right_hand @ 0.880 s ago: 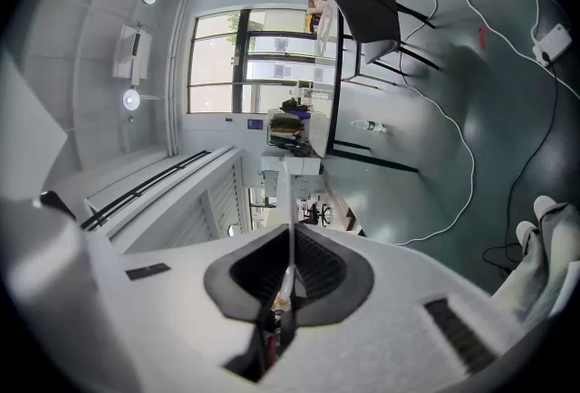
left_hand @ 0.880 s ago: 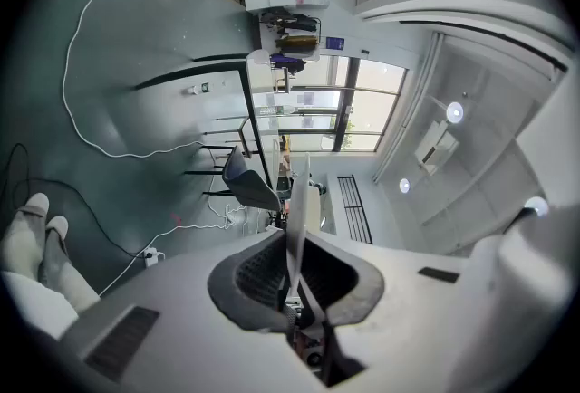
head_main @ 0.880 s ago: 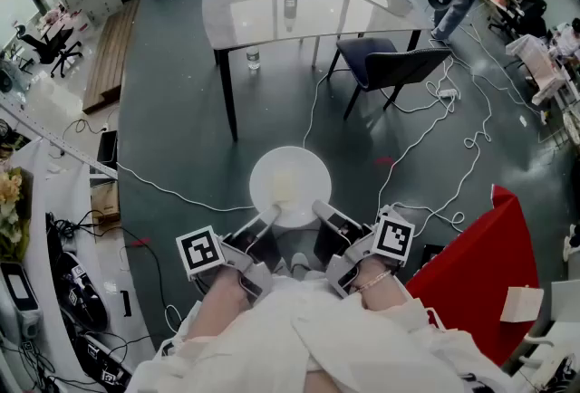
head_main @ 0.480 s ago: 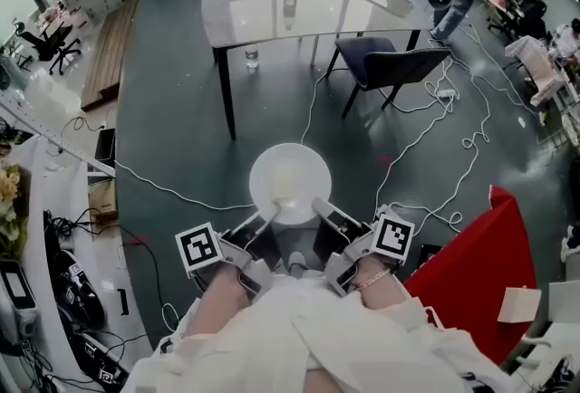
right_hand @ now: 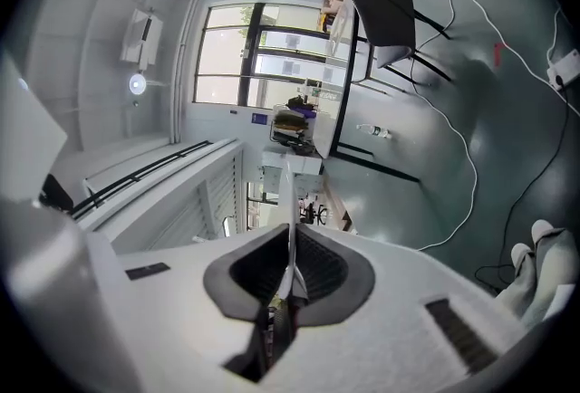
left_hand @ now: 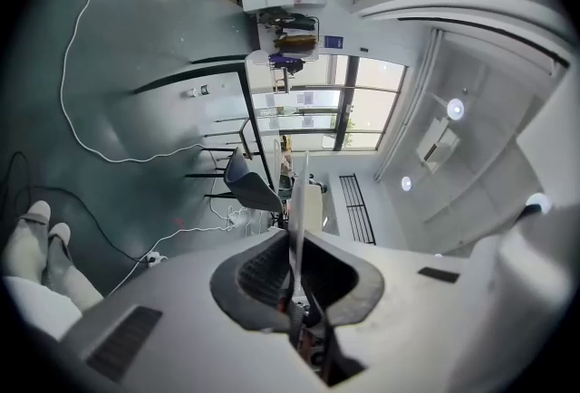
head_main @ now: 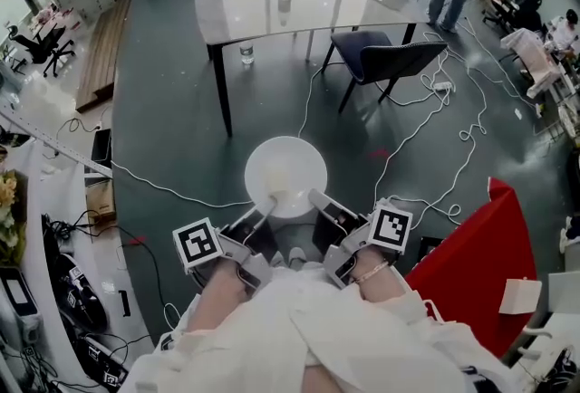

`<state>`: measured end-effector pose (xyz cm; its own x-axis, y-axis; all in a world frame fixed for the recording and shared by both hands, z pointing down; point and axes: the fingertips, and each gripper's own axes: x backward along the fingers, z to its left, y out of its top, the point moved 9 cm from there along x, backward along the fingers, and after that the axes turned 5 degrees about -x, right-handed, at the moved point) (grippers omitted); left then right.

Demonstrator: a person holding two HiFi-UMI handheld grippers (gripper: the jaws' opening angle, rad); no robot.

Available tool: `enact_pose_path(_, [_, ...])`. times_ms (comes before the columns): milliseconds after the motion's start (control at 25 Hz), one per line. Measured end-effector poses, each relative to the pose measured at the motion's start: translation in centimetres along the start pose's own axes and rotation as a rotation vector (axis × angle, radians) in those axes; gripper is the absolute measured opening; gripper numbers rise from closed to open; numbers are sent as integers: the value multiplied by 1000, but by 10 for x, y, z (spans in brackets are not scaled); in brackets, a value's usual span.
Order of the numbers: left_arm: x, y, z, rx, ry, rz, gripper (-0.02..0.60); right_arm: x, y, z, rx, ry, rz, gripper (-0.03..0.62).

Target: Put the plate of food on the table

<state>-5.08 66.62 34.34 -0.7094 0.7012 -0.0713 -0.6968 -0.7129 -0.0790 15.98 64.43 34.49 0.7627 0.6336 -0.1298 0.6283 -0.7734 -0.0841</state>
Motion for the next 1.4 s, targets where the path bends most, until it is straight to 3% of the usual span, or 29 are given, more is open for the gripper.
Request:
enact_pose_path(520, [3, 23, 21, 56, -8, 53, 37, -22, -9, -8, -4, -1, -38, 14])
enact_pose_path(760, [-13, 58, 31, 71, -1, 11, 37, -62, 14, -20, -54, 31, -14, 14])
enact_pose_path(1080, [-77, 135, 30, 49, 5, -41, 37, -140, 94, -17, -52, 24, 38, 14])
enact_pose_path(1400, [-182, 208, 17, 32, -15, -45, 37, -199, 209, -4, -34, 35, 47, 14])
